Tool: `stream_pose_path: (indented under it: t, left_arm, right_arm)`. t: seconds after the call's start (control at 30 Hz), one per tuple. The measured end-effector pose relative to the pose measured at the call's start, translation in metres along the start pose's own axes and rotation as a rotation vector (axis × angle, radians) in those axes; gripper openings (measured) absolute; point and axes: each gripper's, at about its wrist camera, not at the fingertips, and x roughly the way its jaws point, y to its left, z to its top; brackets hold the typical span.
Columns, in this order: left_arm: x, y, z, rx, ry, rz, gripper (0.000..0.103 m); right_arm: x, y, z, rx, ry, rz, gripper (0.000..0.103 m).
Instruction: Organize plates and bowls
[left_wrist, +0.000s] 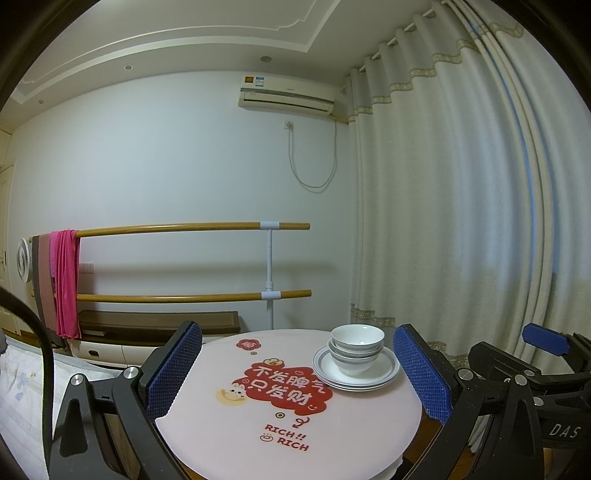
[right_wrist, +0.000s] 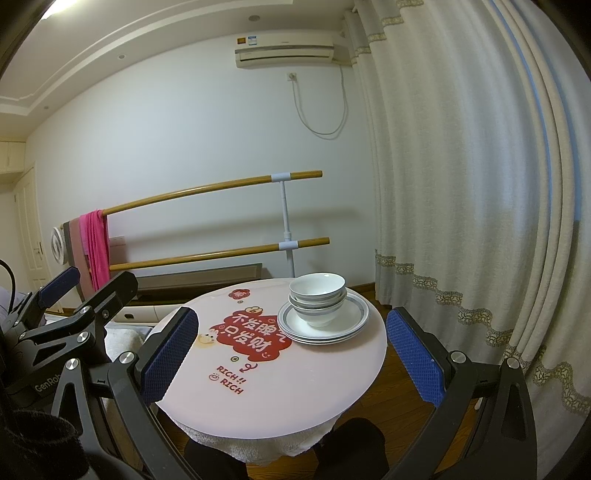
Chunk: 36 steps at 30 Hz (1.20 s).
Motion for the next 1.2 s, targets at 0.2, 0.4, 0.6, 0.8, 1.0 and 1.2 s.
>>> stream_pose_path:
  t: [0.2, 0.4, 0.6, 0.8, 1.0, 1.2]
  left_arm:
    - [0.0001, -0.0001, -0.0013, 0.003, 0.000, 0.000, 0.102]
    - [-0.0005, 0.0005, -0.0024, 0.001, -0.006, -0.003, 0.102]
    - [0.0000, 0.0016, -0.0022, 0.001, -0.005, -0.004, 0.102]
    - [0.0004, 0.0022, -0.0022, 0.001, -0.003, -0.004, 0.102]
    - [0.0002, 0.0025, -0.0015, 0.003, -0.003, -0.003, 0.102]
    - [0.0001, 0.0020, -0.0015, 0.003, -0.002, -0.004, 0.102]
  right_arm:
    - [-0.0006, -0.0011, -0.0005, 0.000, 0.000, 0.002, 0.103]
    - [-0.0007, -0.0016, -0.0017, 0.002, 0.001, 0.003, 0.103]
    - [-0.0010, -0.0018, -0.0023, 0.002, 0.000, 0.004, 0.103]
    - [-0.0012, -0.0017, -0.0026, 0.003, 0.003, 0.003, 0.103]
    - [-0.0011, -0.0019, -0.0024, 0.003, 0.004, 0.003, 0.103]
    - [-0.0010, -0.0017, -0.0021, 0.003, 0.005, 0.002, 0.103]
